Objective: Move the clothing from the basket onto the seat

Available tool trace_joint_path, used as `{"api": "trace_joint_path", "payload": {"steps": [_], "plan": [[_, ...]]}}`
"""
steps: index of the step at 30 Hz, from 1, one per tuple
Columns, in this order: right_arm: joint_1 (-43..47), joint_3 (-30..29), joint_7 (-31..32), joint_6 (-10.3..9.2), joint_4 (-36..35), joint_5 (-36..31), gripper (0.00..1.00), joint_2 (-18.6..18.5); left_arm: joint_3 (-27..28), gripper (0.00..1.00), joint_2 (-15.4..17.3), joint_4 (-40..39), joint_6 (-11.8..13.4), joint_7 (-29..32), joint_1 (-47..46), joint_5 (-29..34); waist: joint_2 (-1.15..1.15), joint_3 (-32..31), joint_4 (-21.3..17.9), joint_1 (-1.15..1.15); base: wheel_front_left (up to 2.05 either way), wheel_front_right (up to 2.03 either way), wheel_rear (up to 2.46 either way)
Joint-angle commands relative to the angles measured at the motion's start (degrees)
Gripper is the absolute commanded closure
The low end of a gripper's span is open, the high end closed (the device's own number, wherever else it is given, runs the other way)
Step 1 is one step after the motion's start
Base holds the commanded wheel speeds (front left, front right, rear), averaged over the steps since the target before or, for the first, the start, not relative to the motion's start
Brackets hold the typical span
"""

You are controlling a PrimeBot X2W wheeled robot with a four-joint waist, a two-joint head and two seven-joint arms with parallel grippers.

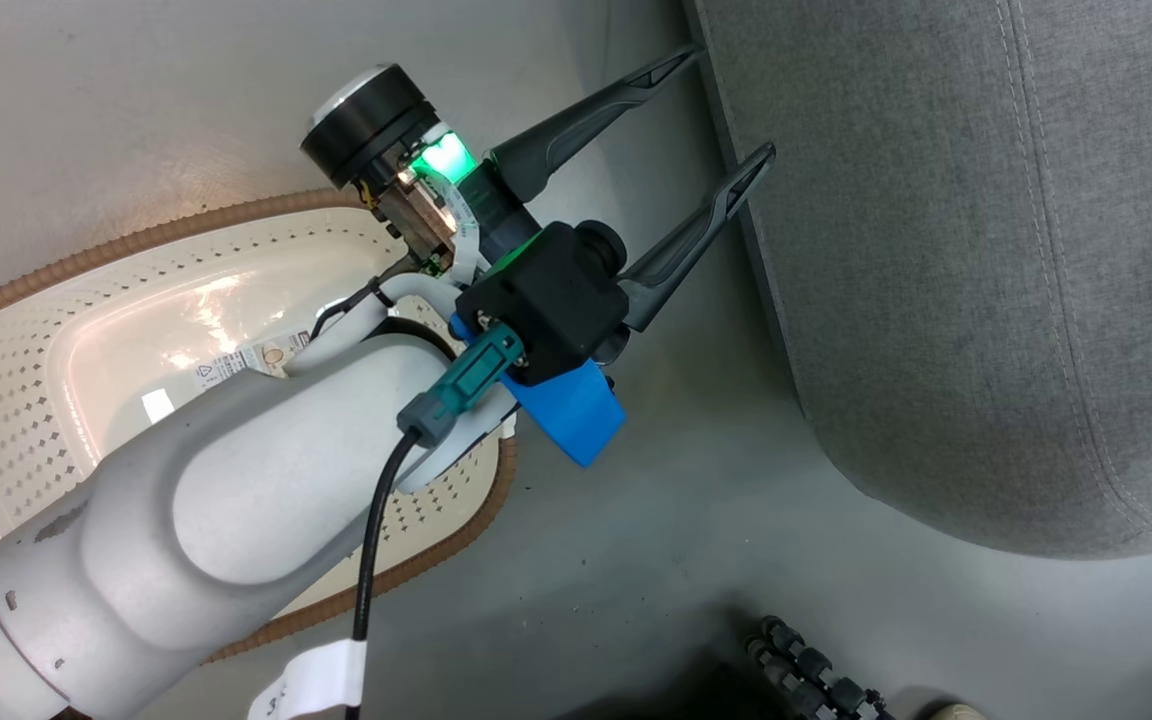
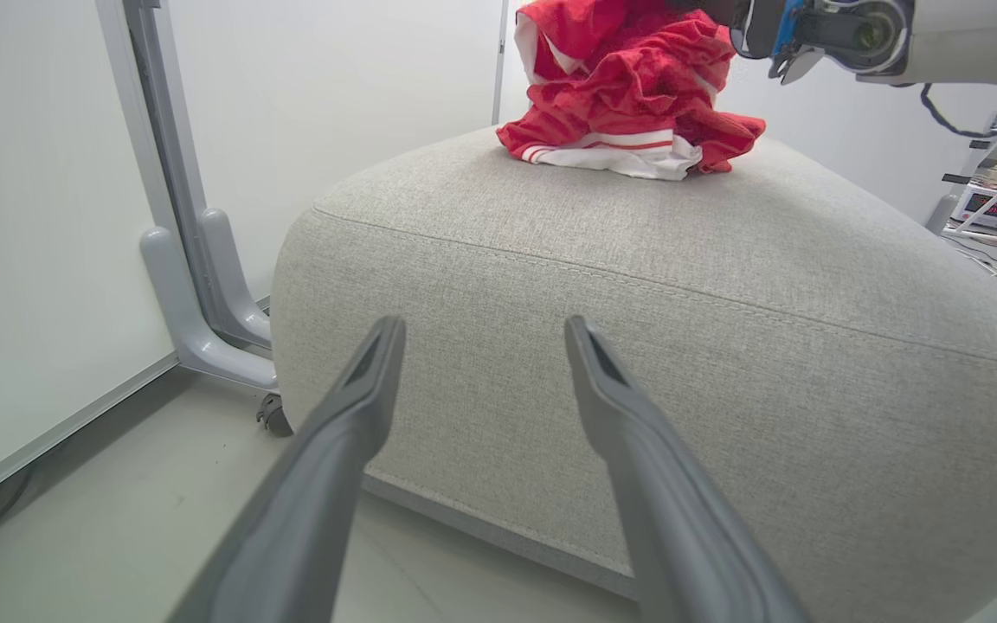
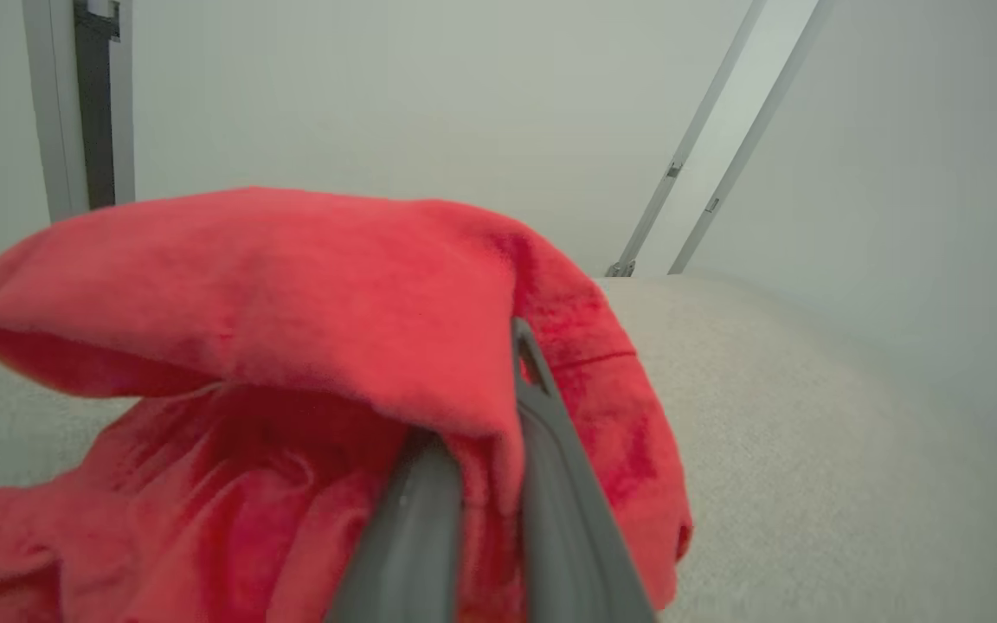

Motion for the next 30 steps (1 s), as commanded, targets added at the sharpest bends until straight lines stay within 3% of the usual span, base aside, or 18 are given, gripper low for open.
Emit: {"api": "trace_joint_path", "payload": {"steps": [1,4,5,6,7,21,30], "plan": [[0.5,-0.4,-0.2,0.01,0.3,-0.5,1.0,0.6,0.1,0.0,0.3,0.1,0.1,-0.2,-0.9,0.3,0.0,-0.1,-0.1,0.0,0.0,0.0,0.0],[1.5,-0.8,-0.2,0.01,0.1,-0.9,1.0,2.0,0.1,0.0,0.4,0.3,0.3,-0.3,-0.9,0.2,0.0,-0.4,-0.2,0.0,0.0,0.0,0.0],[1.8,-0.8,-0.2,0.01,-0.2,-1.0,0.8,2.3,0.1,0.0,0.4,0.4,0.3,-0.4,-0.8,0.1,0.0,-0.7,-0.2,0.0,0.0,0.0,0.0],[2.1,-0.9,-0.2,0.01,-0.5,-1.1,0.14,2.5,0.1,0.0,0.4,0.5,0.3,-0.5,-0.6,0.0,0.0,-1.0,-0.2,0.0,0.0,0.0,0.0],[2.7,-0.7,-0.2,0.01,-0.8,-1.3,0.0,2.7,0.0,0.0,0.3,0.6,0.3,-0.8,-0.4,-0.1,0.0,-1.4,-0.3,0.0,0.0,0.0,0.0],[20.9,6.5,-0.2,0.01,-15.1,-2.3,0.0,4.4,3.1,0.0,-3.3,5.6,1.7,-6.0,6.9,-3.6,0.0,-16.6,2.0,0.0,0.0,0.0,0.0],[28.3,15.4,-0.2,0.01,-20.2,-0.9,0.0,5.0,14.5,0.0,-5.2,3.5,2.6,-6.3,17.8,-2.3,0.0,-27.3,6.2,0.0,0.0,0.0,0.0]]}}
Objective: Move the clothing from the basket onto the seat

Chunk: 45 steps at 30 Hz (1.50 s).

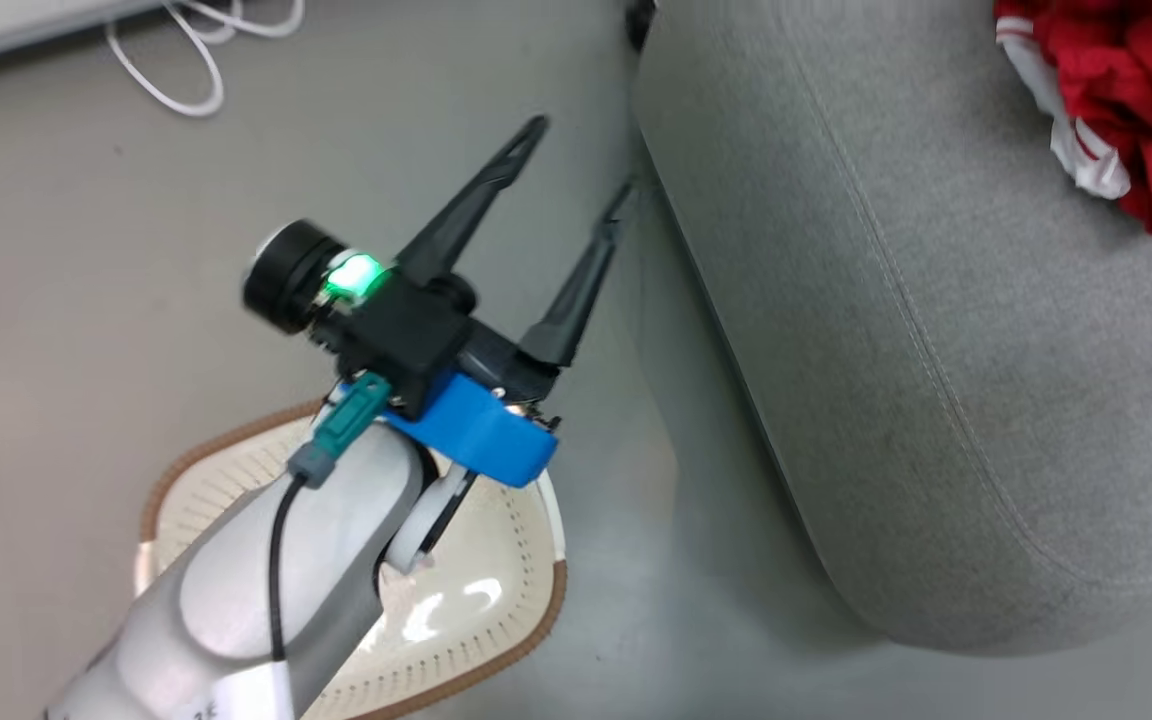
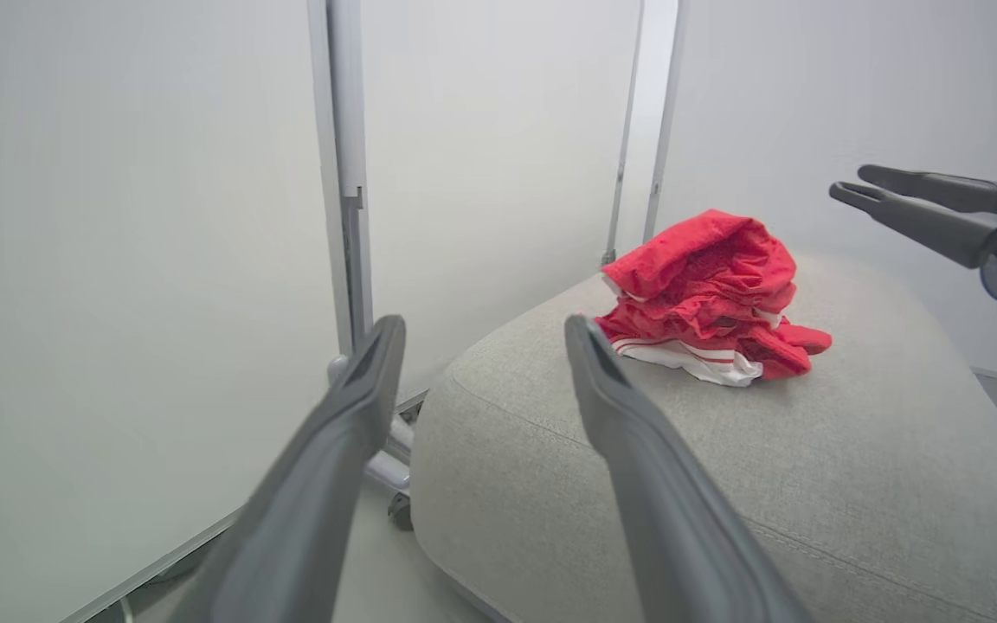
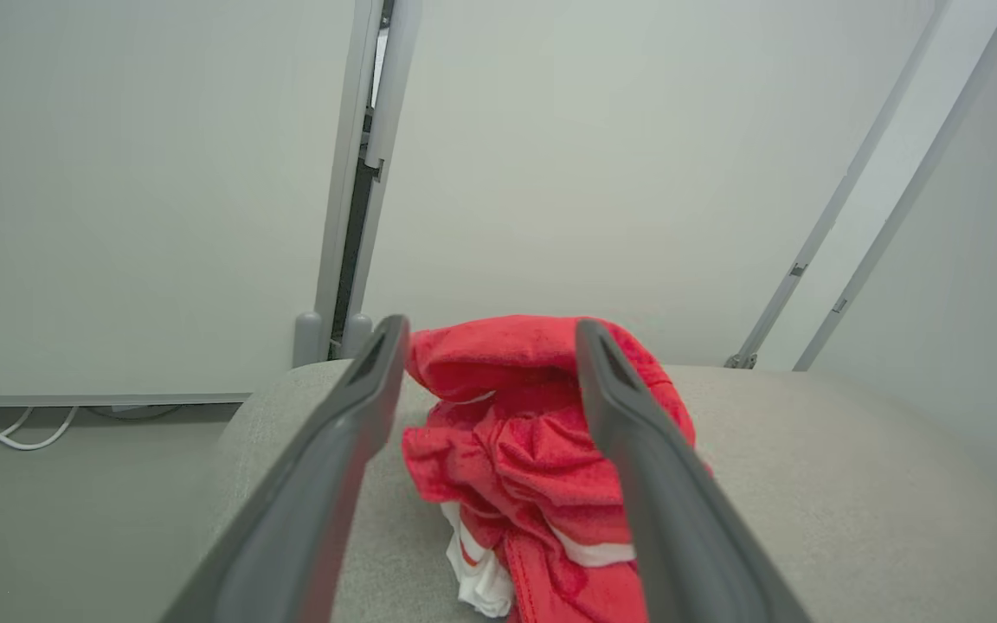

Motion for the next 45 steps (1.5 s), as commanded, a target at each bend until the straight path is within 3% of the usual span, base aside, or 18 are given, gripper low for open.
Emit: {"api": "trace_joint_path", "payload": {"steps": [1,13,23,34,45], "plan": [[1.3,0.5,-0.2,0.01,-0.3,0.4,0.0,0.4,0.9,0.0,-0.1,-0.3,0.2,-0.2,1.3,0.5,0.0,-4.9,3.5,0.01,0.0,0.0,0.0],[6.9,10.4,-0.2,0.01,-2.5,0.7,0.0,4.9,23.3,0.0,-4.4,-0.6,-2.2,-0.3,17.7,7.4,0.0,-16.0,11.1,0.01,0.0,0.0,0.0],[14.2,13.7,-0.2,0.01,-1.2,1.2,0.0,8.2,37.4,0.0,-9.0,0.0,-5.6,-0.2,30.2,12.8,0.0,-22.8,13.4,0.01,0.0,0.0,0.0],[21.8,14.6,-0.2,0.01,-0.1,2.4,0.0,10.5,44.6,0.0,-13.5,-0.9,-9.7,-0.2,38.6,17.0,0.0,-26.5,14.1,0.01,0.0,0.0,0.0],[25.8,14.6,-0.2,0.01,0.1,3.0,0.0,11.7,45.4,0.0,-14.8,1.0,-11.3,-0.2,41.6,17.9,0.0,-28.1,15.1,0.01,0.0,0.0,0.0]]}}
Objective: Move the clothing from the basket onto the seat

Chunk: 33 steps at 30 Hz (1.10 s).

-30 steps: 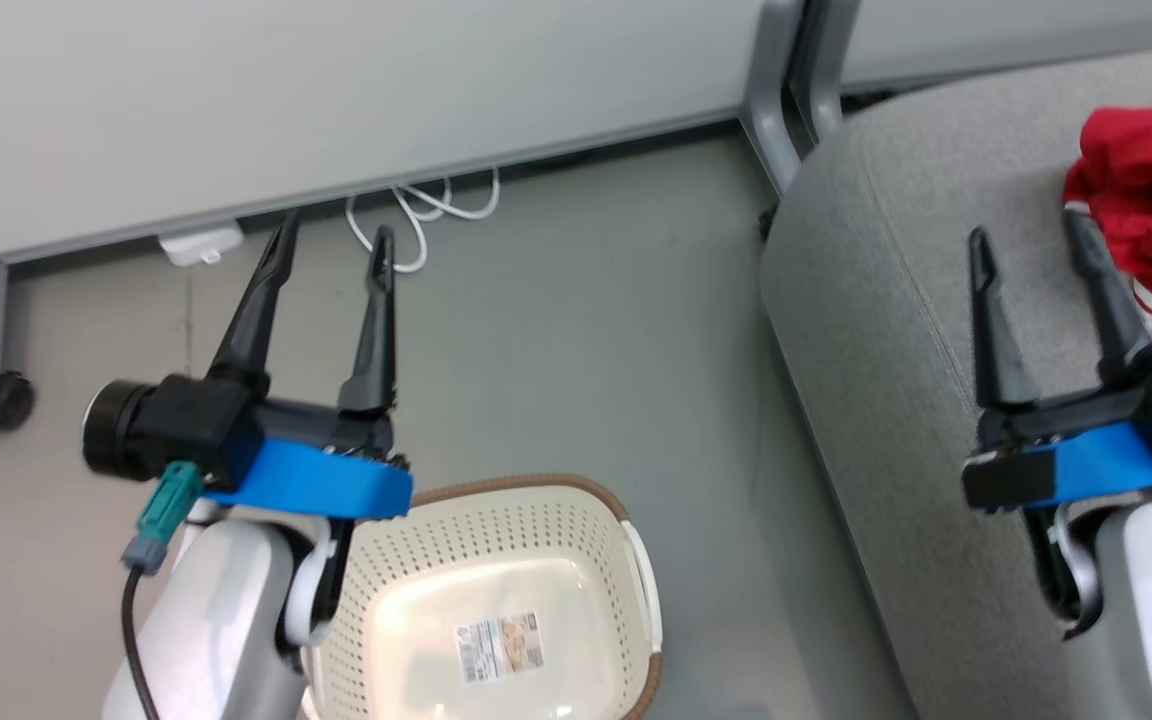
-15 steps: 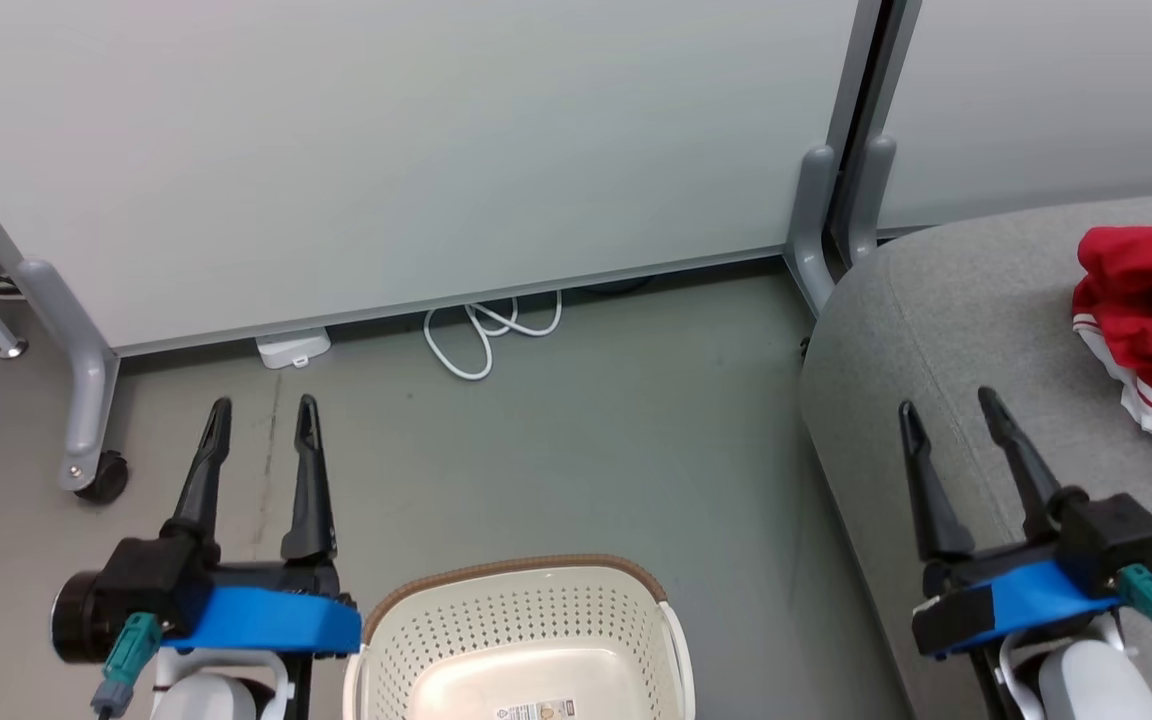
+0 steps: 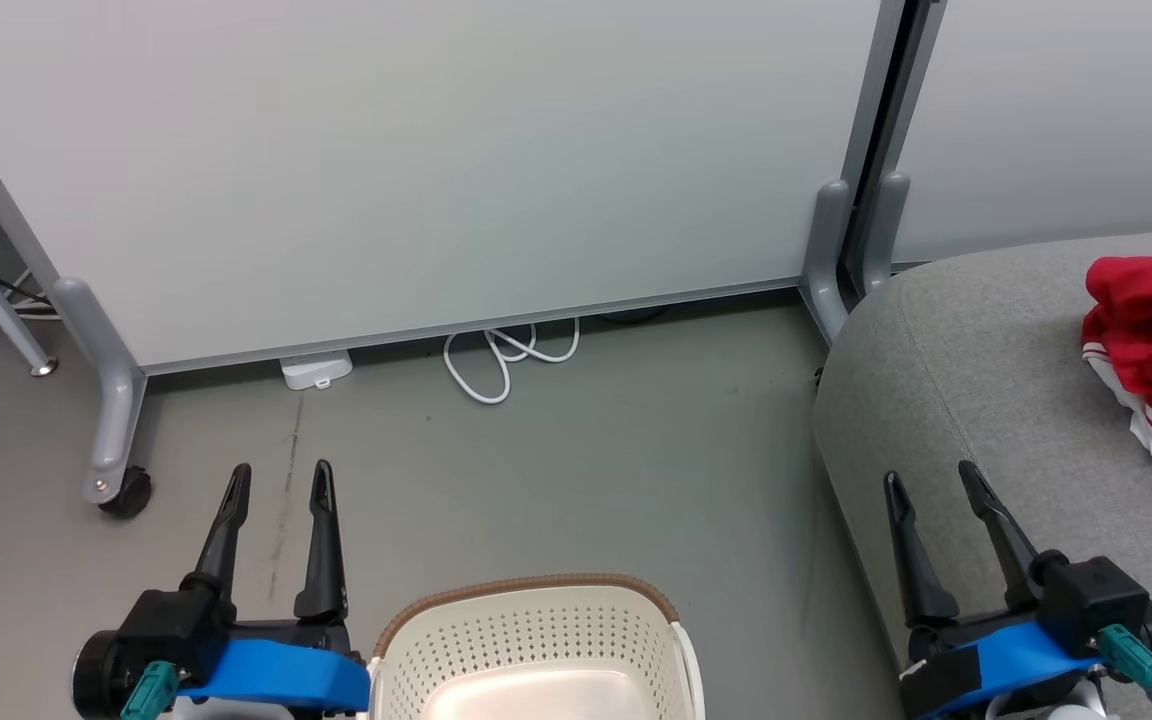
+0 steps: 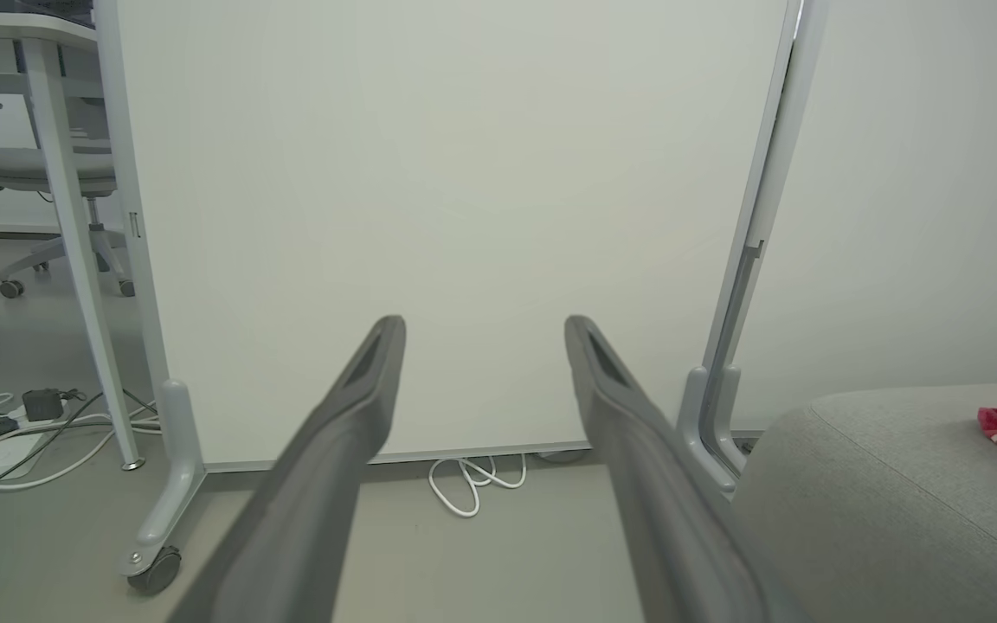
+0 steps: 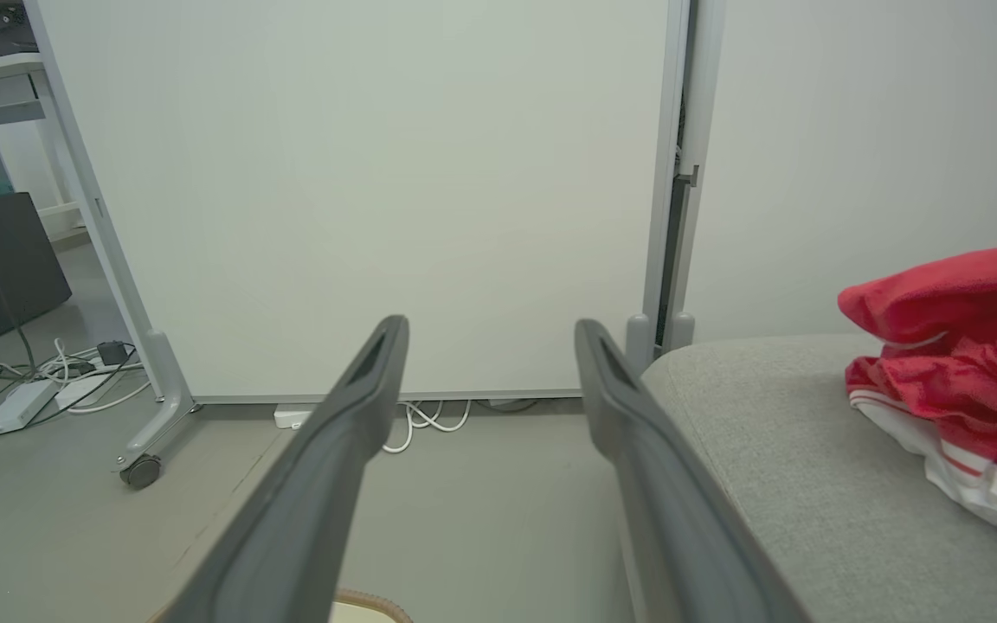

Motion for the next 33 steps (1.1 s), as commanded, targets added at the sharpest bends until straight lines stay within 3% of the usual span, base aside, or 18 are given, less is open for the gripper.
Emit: {"api": "trace_joint_path", "payload": {"steps": [1,24,25,30,33], "plan": [[0.9,-0.1,-0.2,0.01,0.1,0.2,0.0,0.3,0.2,0.0,-0.1,0.3,-0.3,-0.1,0.4,0.2,0.0,-0.1,0.1,0.01,0.0,0.0,0.0],[2.0,-0.2,-0.2,0.01,0.8,1.8,0.0,0.6,0.4,0.0,-0.3,1.9,-0.4,-0.1,0.5,0.5,0.0,-1.4,1.1,0.01,0.0,0.0,0.0],[1.4,-0.2,0.0,0.0,0.7,1.4,1.0,0.5,0.1,1.0,-0.2,1.9,-0.3,0.0,0.5,0.3,0.0,-1.4,1.1,0.01,0.0,0.0,0.0],[2.5,-0.2,0.2,0.0,2.9,1.3,1.0,0.5,-0.2,1.0,-0.3,4.1,-0.3,0.3,2.0,0.2,0.0,-1.4,1.1,0.01,0.0,0.0,0.0],[2.2,-0.6,1.2,0.0,3.2,4.5,1.0,0.5,0.1,1.0,-0.3,4.2,-0.3,1.1,1.9,-3.0,0.0,-1.3,1.1,0.01,0.0,0.0,0.0]]}}
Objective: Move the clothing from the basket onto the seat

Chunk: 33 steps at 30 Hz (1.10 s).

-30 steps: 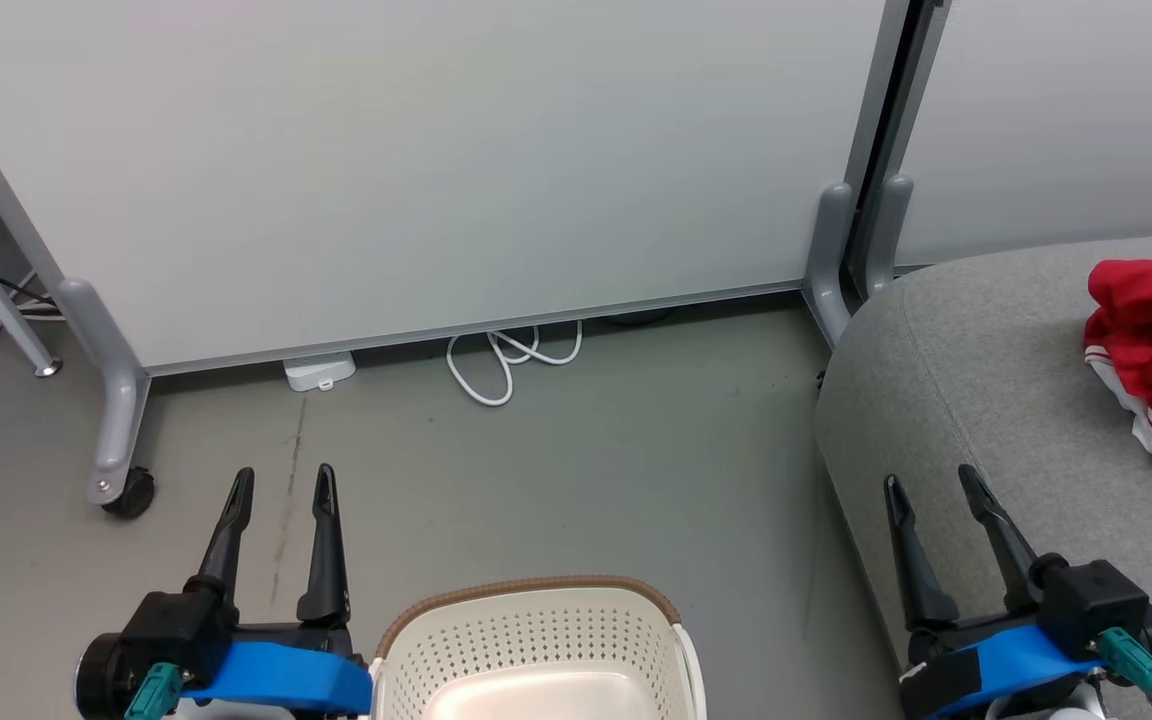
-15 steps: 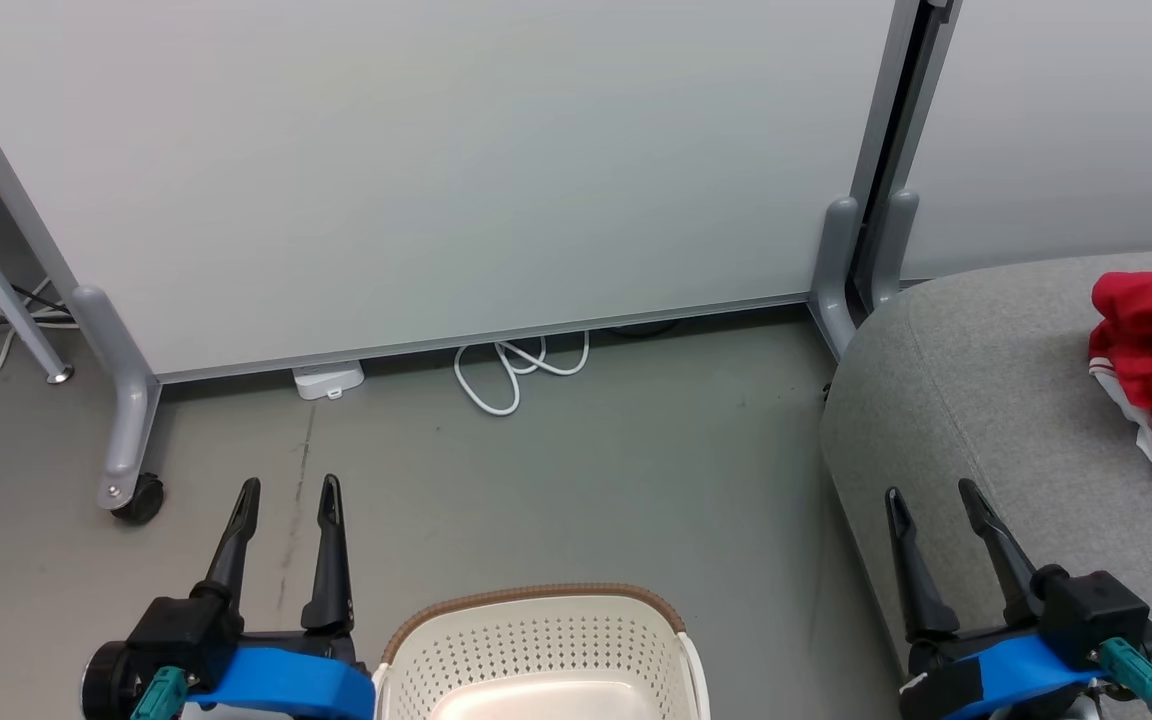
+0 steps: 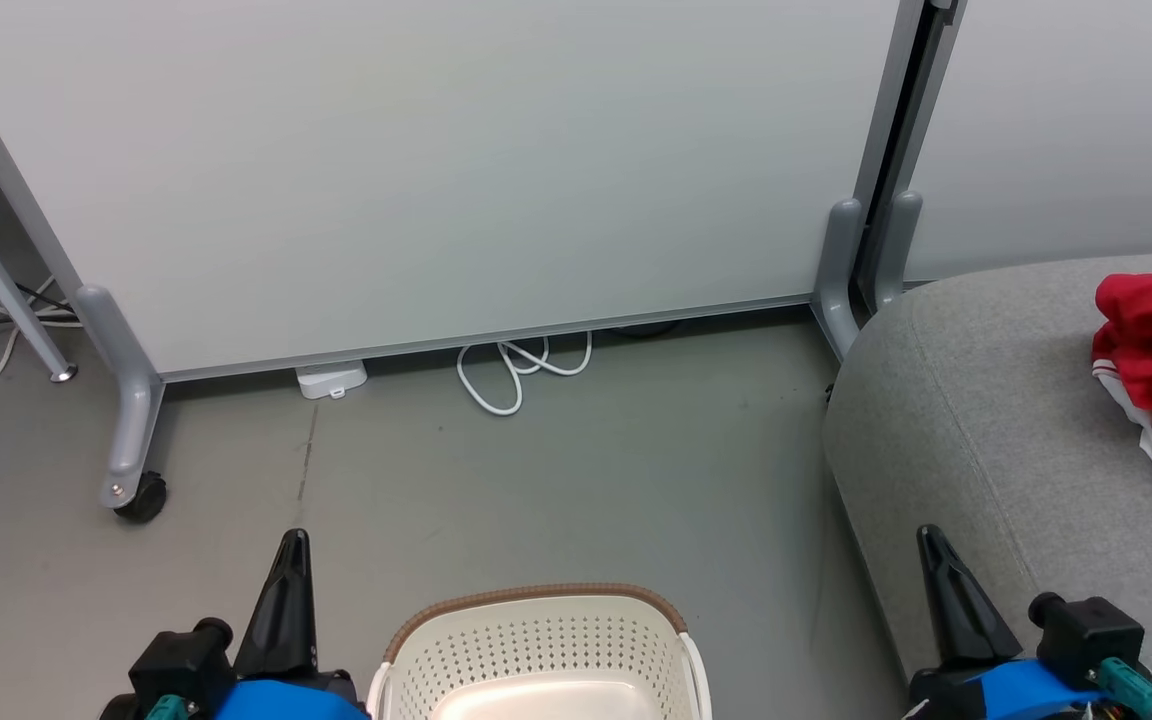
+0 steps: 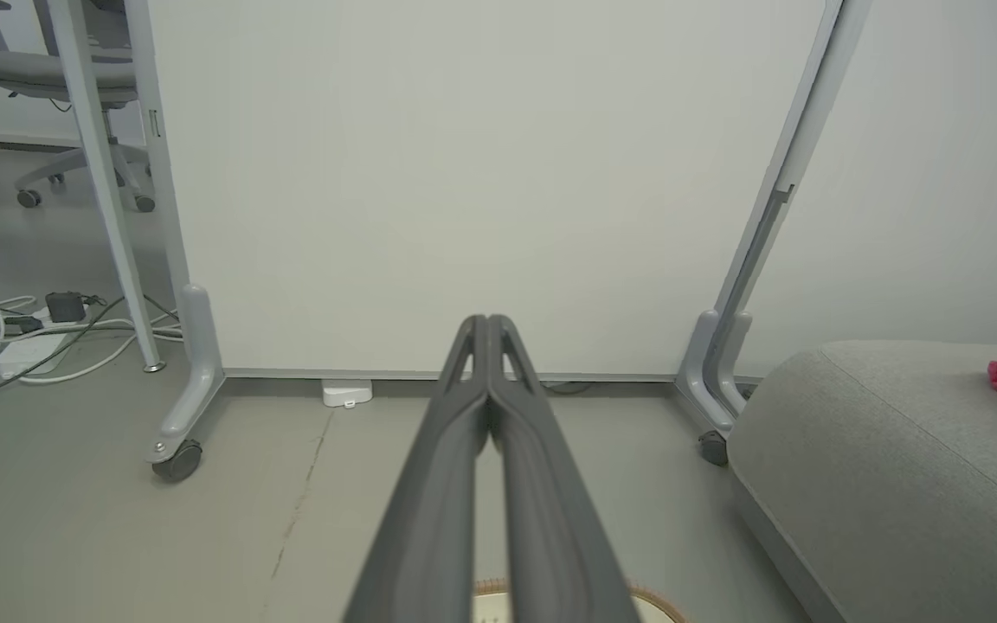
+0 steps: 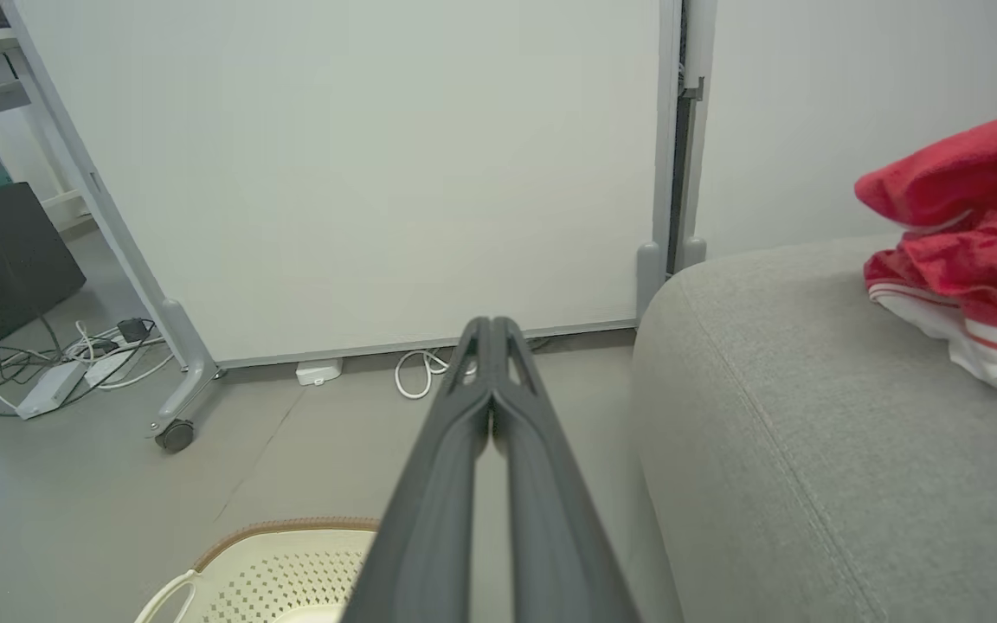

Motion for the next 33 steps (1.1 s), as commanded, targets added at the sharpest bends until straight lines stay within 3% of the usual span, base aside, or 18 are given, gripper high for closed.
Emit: {"api": "trace_joint_path", "payload": {"steps": [1,33], "plan": [[-0.9,-0.4,0.4,0.0,-0.8,1.9,1.0,-0.1,0.4,1.0,0.1,-0.9,0.0,0.3,-1.2,-1.8,0.0,0.0,0.0,0.0,0.0,0.0,0.0],[-2.9,-2.8,8.2,0.0,-1.6,33.3,1.0,-0.1,3.6,1.0,0.2,-1.1,0.0,8.1,-4.0,-32.1,0.0,0.8,-0.2,0.0,0.0,0.0,0.0]]}}
